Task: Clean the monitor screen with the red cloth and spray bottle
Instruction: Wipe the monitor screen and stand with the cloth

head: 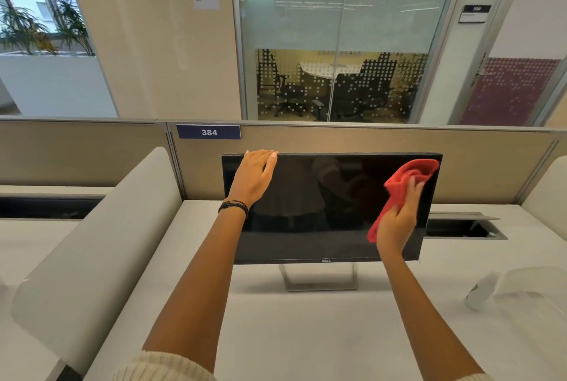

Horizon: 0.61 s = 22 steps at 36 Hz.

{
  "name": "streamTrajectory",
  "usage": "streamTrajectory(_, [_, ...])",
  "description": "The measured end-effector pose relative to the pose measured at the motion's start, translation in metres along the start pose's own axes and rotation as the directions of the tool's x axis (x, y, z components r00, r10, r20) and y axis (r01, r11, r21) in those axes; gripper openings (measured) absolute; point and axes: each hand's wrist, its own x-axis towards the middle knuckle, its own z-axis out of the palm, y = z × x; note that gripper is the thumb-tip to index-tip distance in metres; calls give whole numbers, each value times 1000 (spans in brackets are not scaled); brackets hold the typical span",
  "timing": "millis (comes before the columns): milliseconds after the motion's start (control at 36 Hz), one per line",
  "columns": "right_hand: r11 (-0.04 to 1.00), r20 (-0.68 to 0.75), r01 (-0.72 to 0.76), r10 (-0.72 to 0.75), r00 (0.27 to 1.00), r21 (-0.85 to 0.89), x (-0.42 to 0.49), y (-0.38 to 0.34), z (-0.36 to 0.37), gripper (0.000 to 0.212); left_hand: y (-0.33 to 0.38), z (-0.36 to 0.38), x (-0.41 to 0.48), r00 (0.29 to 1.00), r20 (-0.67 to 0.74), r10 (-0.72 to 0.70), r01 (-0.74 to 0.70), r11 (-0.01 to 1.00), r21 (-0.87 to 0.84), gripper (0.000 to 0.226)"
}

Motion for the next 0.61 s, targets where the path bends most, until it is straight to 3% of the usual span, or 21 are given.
streamTrajectory(83, [986,-110,-106,121,987,132,24,-18,-1,45,1,-1,0,1000,2,1,-2,1000,4,41])
streamTrajectory(194, [995,-101,69,-62,993,69,46,-27,0,46,3,0,1,1000,-20,8,-8,1000,14,37])
streamTrajectory(250, [985,-37,170,-171,985,-21,55,-27,4,50,4,0,0,999,-35,7,-6,1000,12,37])
streamTrajectory(333, [927,189,309,-271,944,-213,59,-18,9,59,5,1,1,999,-45,2,-1,1000,17,37])
streamTrajectory(417, [848,342,376,-251,906,-373,57,-3,11,63,4,1,1,999,-45,1,0,1000,20,37])
streamTrajectory(611, [848,295,259,-128,947,-462,36,21,11,68,4,2,2,998,-57,14,-14,1000,11,35])
